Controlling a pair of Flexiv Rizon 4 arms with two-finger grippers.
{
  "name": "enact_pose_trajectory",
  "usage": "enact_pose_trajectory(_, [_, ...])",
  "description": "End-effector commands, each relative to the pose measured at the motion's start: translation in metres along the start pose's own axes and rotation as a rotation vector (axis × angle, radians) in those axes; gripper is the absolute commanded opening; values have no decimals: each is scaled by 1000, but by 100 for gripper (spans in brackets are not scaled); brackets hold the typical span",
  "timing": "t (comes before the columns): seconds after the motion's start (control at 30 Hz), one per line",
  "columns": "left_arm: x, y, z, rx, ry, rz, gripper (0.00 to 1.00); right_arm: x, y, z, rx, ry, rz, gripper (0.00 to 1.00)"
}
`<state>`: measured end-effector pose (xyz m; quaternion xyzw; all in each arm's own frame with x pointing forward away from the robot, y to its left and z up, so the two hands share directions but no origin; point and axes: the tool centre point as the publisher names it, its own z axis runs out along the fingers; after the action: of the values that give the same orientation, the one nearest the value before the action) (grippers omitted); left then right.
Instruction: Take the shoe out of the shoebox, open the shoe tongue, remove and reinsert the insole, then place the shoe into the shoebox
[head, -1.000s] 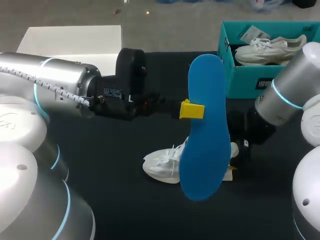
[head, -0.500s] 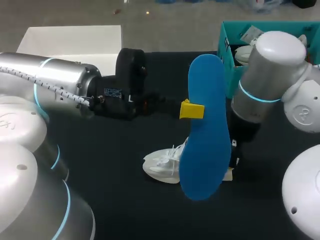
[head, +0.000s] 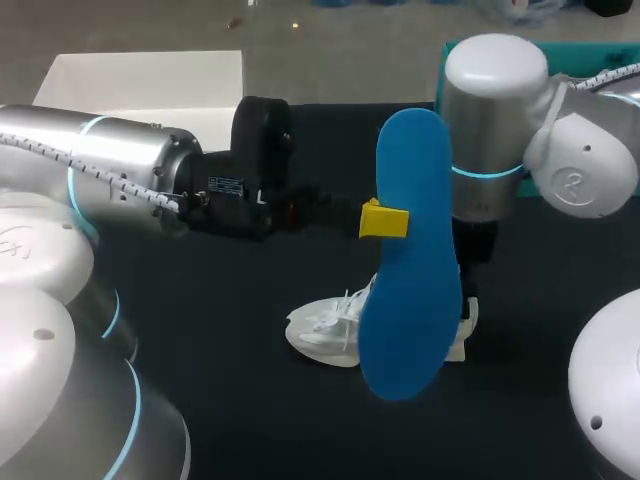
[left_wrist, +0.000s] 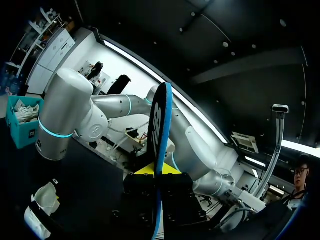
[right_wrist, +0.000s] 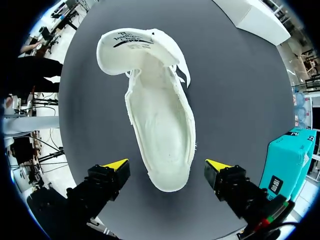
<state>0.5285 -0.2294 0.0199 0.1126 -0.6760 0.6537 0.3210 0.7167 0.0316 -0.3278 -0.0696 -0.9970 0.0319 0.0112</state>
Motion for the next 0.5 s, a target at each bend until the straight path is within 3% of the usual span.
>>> enact_pose_trajectory(0.03, [5, 2, 4, 9, -9, 1, 0, 2, 1, -1, 13, -4, -7, 100])
enact_pose_trajectory(0.5, [5, 2, 4, 9, -9, 1, 0, 9, -12, 9, 23, 6, -23, 100])
